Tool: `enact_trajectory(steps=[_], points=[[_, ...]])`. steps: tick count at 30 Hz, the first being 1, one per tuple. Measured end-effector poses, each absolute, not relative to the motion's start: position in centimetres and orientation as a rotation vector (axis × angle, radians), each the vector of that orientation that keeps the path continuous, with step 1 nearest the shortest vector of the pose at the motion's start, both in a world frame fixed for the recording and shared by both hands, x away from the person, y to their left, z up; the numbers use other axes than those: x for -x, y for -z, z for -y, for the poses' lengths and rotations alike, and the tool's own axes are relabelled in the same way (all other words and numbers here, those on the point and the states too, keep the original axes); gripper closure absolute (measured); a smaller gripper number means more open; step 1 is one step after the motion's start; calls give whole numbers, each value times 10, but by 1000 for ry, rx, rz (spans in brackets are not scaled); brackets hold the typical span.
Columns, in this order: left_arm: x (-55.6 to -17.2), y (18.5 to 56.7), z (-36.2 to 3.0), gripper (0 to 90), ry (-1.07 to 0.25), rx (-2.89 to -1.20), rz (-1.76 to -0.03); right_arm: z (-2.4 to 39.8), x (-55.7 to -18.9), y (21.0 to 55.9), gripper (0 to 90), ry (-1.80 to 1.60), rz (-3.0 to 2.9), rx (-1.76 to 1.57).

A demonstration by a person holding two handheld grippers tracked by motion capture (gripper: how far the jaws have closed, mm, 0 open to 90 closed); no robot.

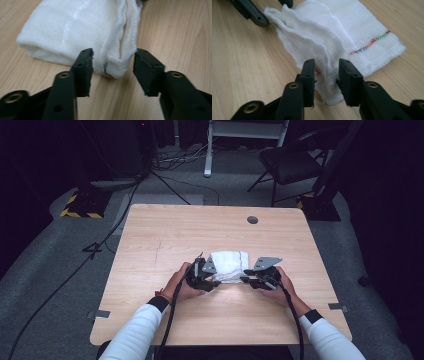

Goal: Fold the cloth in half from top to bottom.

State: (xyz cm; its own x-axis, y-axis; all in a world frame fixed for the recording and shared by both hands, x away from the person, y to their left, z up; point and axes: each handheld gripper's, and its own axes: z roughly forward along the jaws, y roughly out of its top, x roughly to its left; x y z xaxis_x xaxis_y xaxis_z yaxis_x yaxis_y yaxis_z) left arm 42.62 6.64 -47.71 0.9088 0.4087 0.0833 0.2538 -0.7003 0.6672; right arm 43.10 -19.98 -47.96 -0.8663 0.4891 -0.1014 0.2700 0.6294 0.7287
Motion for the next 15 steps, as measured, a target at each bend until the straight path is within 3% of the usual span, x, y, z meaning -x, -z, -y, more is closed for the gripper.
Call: enact_trajectory(steps=[5, 15], points=[[-420, 466, -71, 325, -339, -2340, -514, 202, -423, 467, 495, -1085, -2550, -607], [-408, 454, -75, 238, -387, -2338, -522, 211, -412, 450, 389, -1067, -2519, -609]])
